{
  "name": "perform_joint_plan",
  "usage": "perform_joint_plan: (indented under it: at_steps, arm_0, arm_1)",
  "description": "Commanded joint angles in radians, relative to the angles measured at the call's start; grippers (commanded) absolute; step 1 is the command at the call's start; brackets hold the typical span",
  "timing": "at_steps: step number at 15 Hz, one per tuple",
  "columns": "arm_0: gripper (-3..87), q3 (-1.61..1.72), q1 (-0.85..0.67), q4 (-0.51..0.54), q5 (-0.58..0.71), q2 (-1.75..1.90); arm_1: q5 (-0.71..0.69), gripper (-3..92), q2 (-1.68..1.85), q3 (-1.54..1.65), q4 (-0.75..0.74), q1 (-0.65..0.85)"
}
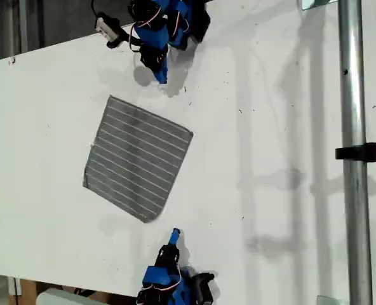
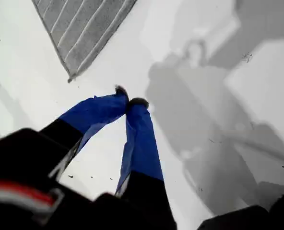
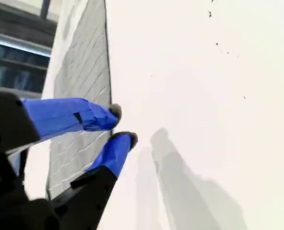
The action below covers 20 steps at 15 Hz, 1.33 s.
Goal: Grasp corners of a towel and fold twice.
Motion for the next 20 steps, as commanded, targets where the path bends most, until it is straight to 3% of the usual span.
perform_joint_plan:
  at_steps: [1, 11, 15, 17, 20]
  arm_0:
    - [-2.7, 0.003, -0.17, -0.002, -0.488, -0.002]
    - [-1.8, -0.006, -0.169, 0.017, -0.509, -0.002]
    - [-2.9, -0.058, -0.067, 0.061, -0.646, -0.002]
    - [-2.9, -0.278, -0.023, 0.117, -0.68, -0.089]
    - [-2.9, -0.724, -0.031, 0.15, -0.569, -0.566]
  arm_1:
    - [0.084, -0.2, -0.003, 0.002, 0.021, -0.337]
    - [0.084, -0.2, -0.003, -0.012, 0.023, -0.341]
    - [0.112, -0.3, -0.032, -0.138, 0.043, -0.351]
    - [0.103, -0.3, -0.305, -0.35, 0.0, -0.357]
    - [0.006, -0.3, -0.77, -0.699, -0.118, -0.345]
